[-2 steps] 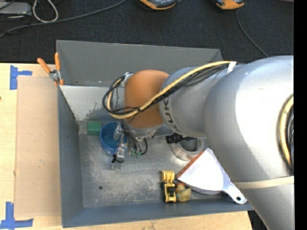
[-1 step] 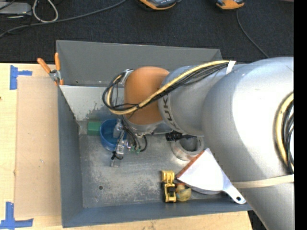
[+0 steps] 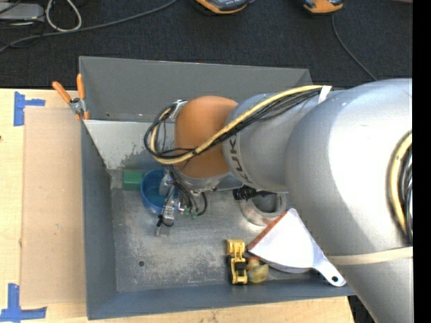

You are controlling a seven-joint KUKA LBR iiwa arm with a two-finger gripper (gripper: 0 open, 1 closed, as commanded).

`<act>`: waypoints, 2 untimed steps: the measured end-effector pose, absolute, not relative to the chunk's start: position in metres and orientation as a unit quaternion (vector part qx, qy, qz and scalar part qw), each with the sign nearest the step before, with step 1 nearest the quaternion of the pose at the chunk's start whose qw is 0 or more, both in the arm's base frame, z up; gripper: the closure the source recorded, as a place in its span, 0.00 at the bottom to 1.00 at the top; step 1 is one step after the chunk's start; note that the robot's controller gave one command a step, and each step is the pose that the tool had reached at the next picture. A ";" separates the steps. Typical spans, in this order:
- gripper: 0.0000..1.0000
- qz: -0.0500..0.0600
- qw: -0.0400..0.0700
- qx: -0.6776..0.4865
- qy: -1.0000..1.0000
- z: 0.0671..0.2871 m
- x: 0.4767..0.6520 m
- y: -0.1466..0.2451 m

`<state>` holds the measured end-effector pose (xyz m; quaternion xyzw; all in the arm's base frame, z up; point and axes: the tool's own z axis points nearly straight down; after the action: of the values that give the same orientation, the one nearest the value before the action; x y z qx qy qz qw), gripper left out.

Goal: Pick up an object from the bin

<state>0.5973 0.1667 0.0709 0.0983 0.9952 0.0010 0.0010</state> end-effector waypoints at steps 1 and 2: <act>1.00 0.002 0.001 0.104 0.995 0.071 0.604 0.167; 1.00 0.003 0.001 0.104 0.995 0.071 0.604 0.167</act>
Offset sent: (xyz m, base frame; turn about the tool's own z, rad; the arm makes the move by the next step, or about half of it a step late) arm 0.0000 0.0000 0.0000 0.0000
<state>0.6041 0.1671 0.0711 0.1044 0.9945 0.0026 0.0014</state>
